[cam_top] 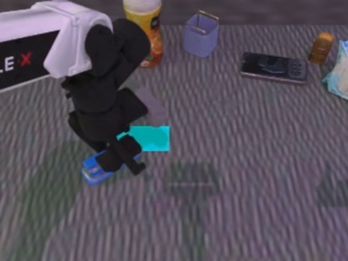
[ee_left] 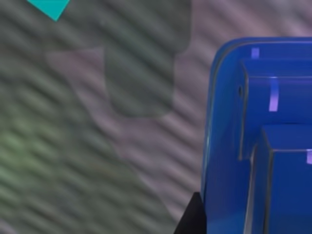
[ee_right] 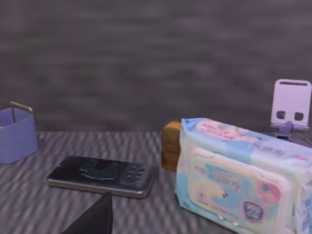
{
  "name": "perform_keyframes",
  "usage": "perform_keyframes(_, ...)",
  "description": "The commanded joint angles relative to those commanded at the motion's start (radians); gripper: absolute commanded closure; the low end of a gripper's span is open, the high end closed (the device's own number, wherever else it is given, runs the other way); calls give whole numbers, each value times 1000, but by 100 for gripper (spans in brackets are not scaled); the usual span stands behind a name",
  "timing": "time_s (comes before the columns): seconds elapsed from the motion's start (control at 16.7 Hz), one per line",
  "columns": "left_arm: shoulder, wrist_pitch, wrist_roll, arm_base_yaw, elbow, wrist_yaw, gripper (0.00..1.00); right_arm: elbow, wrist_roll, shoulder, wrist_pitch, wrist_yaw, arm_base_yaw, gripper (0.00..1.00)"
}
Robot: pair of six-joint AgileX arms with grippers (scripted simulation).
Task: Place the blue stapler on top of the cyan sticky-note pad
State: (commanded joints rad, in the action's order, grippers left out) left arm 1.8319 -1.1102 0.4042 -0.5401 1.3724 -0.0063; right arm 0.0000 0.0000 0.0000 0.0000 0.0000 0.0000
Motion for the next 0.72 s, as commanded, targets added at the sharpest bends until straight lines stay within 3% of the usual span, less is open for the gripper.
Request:
perform_keyframes(0.18,27,-17,-61,-4,41,0,100,0,0,0,0,0,0,0)
perform_keyframes(0.36,90,-56,-217,-7,134,1,100,0,0,0,0,0,0,0)
perform_keyframes(0.72,265,-174,-782,4,382,5,100,0,0,0,0,0,0,0)
